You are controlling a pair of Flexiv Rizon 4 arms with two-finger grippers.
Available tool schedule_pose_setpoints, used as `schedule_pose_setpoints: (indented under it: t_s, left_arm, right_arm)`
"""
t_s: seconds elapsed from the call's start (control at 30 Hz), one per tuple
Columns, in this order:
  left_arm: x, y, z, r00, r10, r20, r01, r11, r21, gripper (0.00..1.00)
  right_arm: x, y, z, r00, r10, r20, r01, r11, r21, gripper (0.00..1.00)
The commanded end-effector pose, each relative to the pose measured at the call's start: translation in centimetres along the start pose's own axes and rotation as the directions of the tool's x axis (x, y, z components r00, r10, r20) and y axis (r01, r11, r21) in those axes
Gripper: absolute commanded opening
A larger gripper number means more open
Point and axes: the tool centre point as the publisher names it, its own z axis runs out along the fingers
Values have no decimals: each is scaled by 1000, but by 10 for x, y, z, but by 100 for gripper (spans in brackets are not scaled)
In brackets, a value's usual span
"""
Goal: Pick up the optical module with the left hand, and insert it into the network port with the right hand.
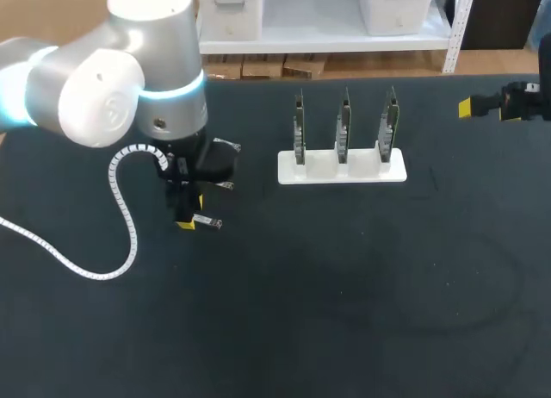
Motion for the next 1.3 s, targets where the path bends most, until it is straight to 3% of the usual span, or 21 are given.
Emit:
schedule_pose_setpoints:
  t_s: [0.03, 0.07, 0.1, 0.37, 0.6, 0.77, 1.0, 1.13, 1.23, 1.3]
  left_arm:
    - [0, -2, 9, 1000, 10, -3, -10, 1000, 6, 29]
    - [0, -2, 8, 1000, 13, -5, -13, 1000, 6, 18]
    - [0, -3, 8, 1000, 18, -5, -18, 1000, 4, 0]
    - [-2, -5, 3, 1000, -5, -8, 5, 1000, 5, 0]
    - [-6, -6, -22, 995, -72, 72, 74, 997, -20, 0]
    - [-13, -8, -44, 977, -107, 187, 116, 993, -36, 0]
    - [-26, -8, -74, 936, -78, 342, 114, 990, -84, 0]
    - [-34, -9, -94, 894, -46, 445, 111, 986, -122, 0]
    - [-38, -8, -110, 834, -12, 551, 105, 985, -136, 0]
    - [-42, -9, -121, 822, 36, 568, 79, 981, -176, 0]
  right_arm:
    - [0, 1, 0, 1000, 0, 1, 0, 1000, 5, 100]
    - [0, 1, 0, 1000, 0, 1, 0, 1000, 5, 100]
    - [0, 1, 0, 1000, 0, 1, 0, 1000, 5, 100]
    - [0, 1, 0, 1000, 0, 1, 0, 1000, 5, 100]
    - [0, 1, 0, 1000, 0, 1, 0, 1000, 5, 100]
    - [0, 1, 0, 1000, 0, 1, 0, 1000, 5, 100]
    - [0, 1, 0, 1000, 0, 1, 0, 1000, 5, 100]
    - [0, 1, 0, 1000, 0, 1, 0, 1000, 5, 100]
    - [0, 1, 0, 1000, 0, 1, 0, 1000, 5, 100]
    - [0, 1, 0, 1000, 0, 1, 0, 1000, 5, 100]
